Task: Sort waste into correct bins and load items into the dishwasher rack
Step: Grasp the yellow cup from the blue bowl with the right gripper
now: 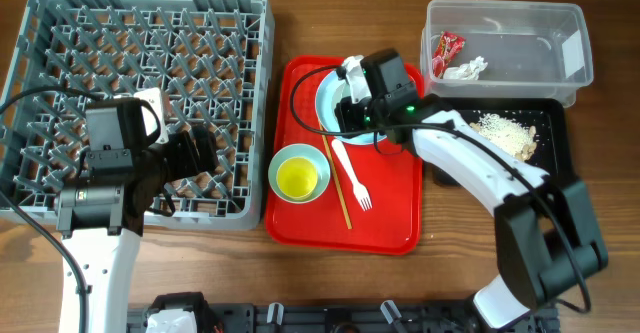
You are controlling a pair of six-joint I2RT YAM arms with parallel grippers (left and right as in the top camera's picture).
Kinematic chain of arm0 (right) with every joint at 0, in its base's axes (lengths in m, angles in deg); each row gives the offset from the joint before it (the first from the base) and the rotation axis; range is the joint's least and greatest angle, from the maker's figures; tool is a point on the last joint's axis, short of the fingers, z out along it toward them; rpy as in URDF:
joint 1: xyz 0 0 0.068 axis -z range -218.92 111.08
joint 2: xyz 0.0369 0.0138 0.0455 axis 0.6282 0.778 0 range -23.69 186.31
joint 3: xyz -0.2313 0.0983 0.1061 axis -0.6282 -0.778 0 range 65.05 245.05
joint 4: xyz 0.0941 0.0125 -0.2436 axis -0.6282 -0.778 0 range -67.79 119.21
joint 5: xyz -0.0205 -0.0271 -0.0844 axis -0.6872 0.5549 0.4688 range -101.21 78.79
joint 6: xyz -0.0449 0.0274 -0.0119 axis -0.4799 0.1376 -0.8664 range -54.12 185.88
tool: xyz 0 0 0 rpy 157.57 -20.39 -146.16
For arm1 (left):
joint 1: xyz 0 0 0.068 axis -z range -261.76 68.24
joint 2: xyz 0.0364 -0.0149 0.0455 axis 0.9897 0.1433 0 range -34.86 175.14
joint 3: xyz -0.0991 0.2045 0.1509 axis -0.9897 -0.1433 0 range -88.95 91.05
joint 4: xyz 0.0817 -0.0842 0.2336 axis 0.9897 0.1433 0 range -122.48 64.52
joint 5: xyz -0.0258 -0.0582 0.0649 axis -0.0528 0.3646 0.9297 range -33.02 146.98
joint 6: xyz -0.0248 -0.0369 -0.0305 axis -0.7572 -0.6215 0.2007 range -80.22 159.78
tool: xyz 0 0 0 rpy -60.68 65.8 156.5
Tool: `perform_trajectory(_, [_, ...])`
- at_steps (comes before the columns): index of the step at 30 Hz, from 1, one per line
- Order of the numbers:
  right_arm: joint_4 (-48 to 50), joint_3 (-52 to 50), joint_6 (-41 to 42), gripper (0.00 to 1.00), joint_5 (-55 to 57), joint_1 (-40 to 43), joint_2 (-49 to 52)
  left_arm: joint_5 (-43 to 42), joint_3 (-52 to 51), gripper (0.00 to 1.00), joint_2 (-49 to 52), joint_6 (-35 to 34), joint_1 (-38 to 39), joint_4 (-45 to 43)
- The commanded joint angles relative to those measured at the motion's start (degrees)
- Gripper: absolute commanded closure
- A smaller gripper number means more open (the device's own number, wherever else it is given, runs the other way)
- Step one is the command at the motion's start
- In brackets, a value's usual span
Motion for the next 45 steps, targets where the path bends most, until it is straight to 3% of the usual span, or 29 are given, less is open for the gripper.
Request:
perform_trajectory(1, [0.3, 0.9, -0.4, 0.96, 1.8, -0.1, 2.6, 0.2, 0.7, 0.0, 0.0, -0.4, -0.4, -0.2])
perform_trajectory(4, [0.2, 0.9, 0.3, 0.94, 1.3, -0.1, 2.2, 0.2, 0.7, 0.0, 0.0, -0.3, -0.4, -0.2])
perform_trajectory(6, [0.0, 1.0, 0.3, 0.82, 0.1, -0.1, 1.4, 0.2, 0.7, 0.0, 0.0, -0.4, -0.4, -0.1])
perform_trajectory(12, [-6.1, 5.4, 0.0, 0.71, -0.1, -0.1, -1.8, 0.2, 0.7, 0.0, 0.0, -0.3, -0.4, -0.1])
perform_trajectory(20, [-20.6, 14.7, 0.0, 0.63, -5.6, -0.2, -6.1, 0.2, 0.7, 0.0, 0.0, -0.3, -0.4, -0.2])
perform_trajectory(30, [-35.0, 14.6, -0.5, 0.56, -6.7, -6.8, -4.4, 0.2, 0.7, 0.0, 0.0, -0.3, -0.4, -0.2])
perform_trajectory(41, [-34.4, 11.8, 11.2, 0.56, 5.9, -14.8, 1.0, 0.2, 0.7, 0.0, 0.0, -0.4, -0.3, -0.1])
perform_trajectory(45, [-32.7, 11.4, 11.9, 0.68, 5.9, -14.8, 3.7, 0.2, 0.7, 0.0, 0.0, -0.4, -0.4, -0.1])
